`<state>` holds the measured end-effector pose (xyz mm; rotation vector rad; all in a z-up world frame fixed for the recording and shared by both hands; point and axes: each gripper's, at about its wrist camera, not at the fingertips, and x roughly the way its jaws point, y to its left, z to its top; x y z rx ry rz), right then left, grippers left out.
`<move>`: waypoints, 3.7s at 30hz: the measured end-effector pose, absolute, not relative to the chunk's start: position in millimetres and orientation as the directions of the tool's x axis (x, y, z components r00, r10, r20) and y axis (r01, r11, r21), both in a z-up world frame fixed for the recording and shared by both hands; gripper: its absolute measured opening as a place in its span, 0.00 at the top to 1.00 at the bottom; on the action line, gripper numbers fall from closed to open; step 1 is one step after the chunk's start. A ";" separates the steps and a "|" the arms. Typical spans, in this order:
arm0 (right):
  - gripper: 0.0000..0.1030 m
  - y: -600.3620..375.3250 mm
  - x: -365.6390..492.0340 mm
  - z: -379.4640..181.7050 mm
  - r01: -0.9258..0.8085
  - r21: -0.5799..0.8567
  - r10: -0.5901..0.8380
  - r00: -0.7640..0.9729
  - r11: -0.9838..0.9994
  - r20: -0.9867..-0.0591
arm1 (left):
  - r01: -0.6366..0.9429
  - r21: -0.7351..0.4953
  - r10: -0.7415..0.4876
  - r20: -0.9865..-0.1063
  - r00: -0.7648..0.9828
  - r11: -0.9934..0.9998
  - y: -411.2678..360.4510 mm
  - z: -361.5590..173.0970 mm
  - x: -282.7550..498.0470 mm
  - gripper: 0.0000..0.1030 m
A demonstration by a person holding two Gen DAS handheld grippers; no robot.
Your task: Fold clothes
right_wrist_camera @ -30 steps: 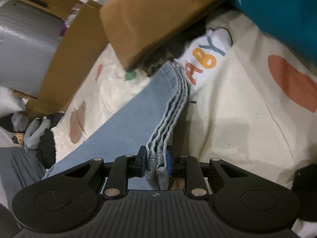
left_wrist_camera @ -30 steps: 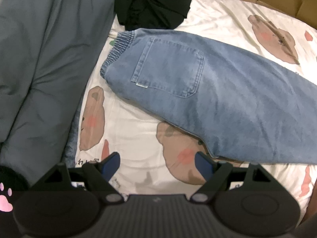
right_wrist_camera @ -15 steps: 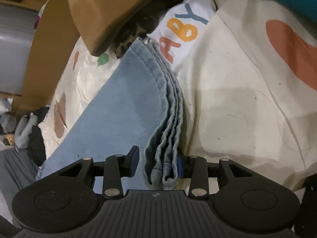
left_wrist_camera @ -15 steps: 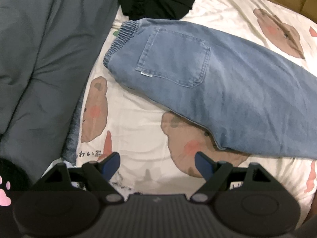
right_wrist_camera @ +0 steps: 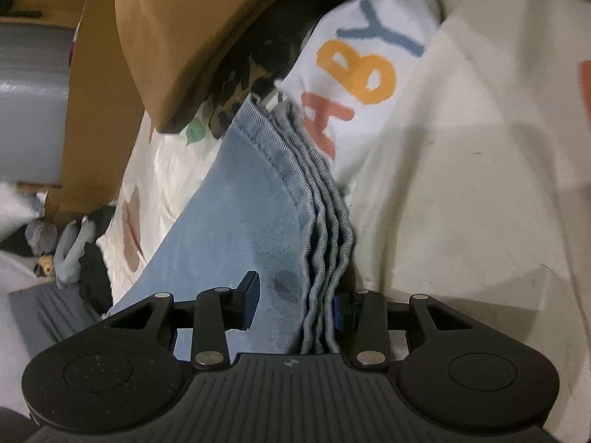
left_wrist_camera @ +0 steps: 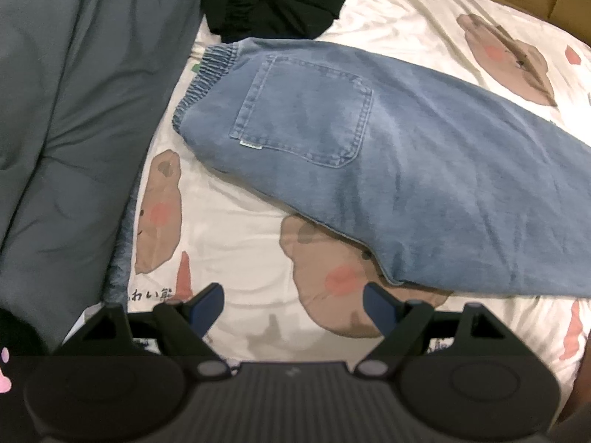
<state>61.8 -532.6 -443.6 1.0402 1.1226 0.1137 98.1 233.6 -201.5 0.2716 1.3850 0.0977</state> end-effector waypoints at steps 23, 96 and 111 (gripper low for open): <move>0.92 -476.5 86.5 -295.4 0.320 0.593 0.464 0.395 0.739 -0.793 | 0.199 0.023 -0.028 -0.968 0.249 0.980 181.5 -278.8 150.2 0.18; 0.91 -491.8 103.8 -90.7 0.204 0.435 0.343 0.367 0.877 -0.864 | 0.564 -0.573 -0.603 -0.782 -0.157 0.595 53.9 -342.8 132.0 0.68; 0.91 -463.4 119.3 -79.5 0.149 0.418 0.356 0.323 0.896 -0.877 | 0.582 -0.600 -0.605 -0.766 -0.218 0.549 -4.0 -375.7 126.0 0.93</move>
